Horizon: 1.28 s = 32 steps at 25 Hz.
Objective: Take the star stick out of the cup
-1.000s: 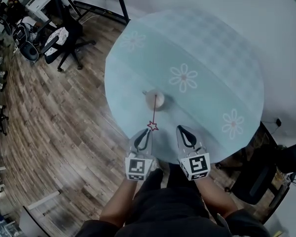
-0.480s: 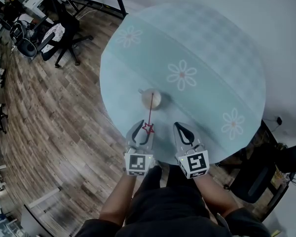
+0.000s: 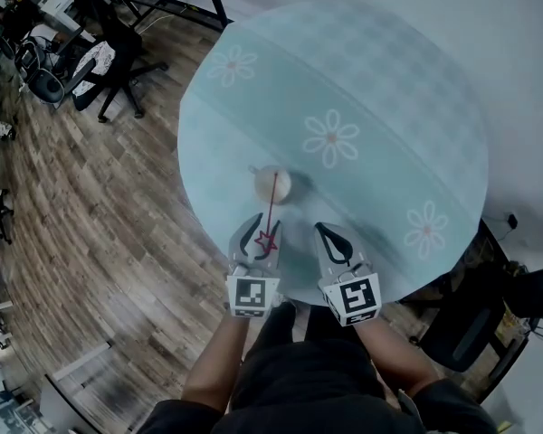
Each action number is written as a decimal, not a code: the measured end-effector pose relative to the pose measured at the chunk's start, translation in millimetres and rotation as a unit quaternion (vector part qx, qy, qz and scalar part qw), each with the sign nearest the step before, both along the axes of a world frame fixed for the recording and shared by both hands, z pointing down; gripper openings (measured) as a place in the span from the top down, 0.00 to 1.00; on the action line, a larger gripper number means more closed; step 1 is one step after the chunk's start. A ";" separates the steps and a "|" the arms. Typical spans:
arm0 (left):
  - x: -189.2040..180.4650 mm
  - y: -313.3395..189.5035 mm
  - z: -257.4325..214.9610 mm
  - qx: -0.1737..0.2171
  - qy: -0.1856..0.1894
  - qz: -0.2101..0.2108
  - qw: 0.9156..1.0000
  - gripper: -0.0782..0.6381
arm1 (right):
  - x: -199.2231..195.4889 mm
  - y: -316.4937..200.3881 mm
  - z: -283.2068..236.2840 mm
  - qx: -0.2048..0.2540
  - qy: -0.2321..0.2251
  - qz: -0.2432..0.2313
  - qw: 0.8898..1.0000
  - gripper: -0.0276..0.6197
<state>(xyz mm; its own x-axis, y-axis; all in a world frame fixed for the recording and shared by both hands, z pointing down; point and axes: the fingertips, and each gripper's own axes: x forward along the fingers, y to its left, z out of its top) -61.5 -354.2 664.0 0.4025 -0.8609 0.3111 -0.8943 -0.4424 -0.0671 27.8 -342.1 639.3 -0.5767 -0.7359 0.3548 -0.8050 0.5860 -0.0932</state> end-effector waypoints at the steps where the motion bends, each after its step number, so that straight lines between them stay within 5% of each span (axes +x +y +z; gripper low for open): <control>1: 0.4 -2.1 -0.4 0.001 0.000 0.000 1.000 0.72 | 0.1 -1.4 0.1 0.000 0.000 0.000 1.000 0.95; 16: 3.8 -19.0 -8.0 0.012 -0.010 -0.006 1.000 0.73 | 6.0 -9.3 -2.5 0.003 0.001 -0.002 1.000 0.95; 21: -1.8 -19.9 -10.7 0.021 -0.006 -0.025 0.999 0.85 | 7.4 -8.8 -2.1 0.002 -0.001 -0.001 1.000 0.95; 32: -5.5 -21.8 -14.1 0.024 -0.011 -0.028 0.999 0.87 | 3.7 -9.4 -5.2 0.003 -0.001 -0.002 1.000 0.95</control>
<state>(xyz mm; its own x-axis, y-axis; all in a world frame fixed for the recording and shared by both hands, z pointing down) -67.0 -376.0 650.0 0.3468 -0.8960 0.2772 -0.9156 -0.3876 -0.1074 31.5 -351.5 634.1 -0.5804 -0.7356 0.3492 -0.8024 0.5898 -0.0912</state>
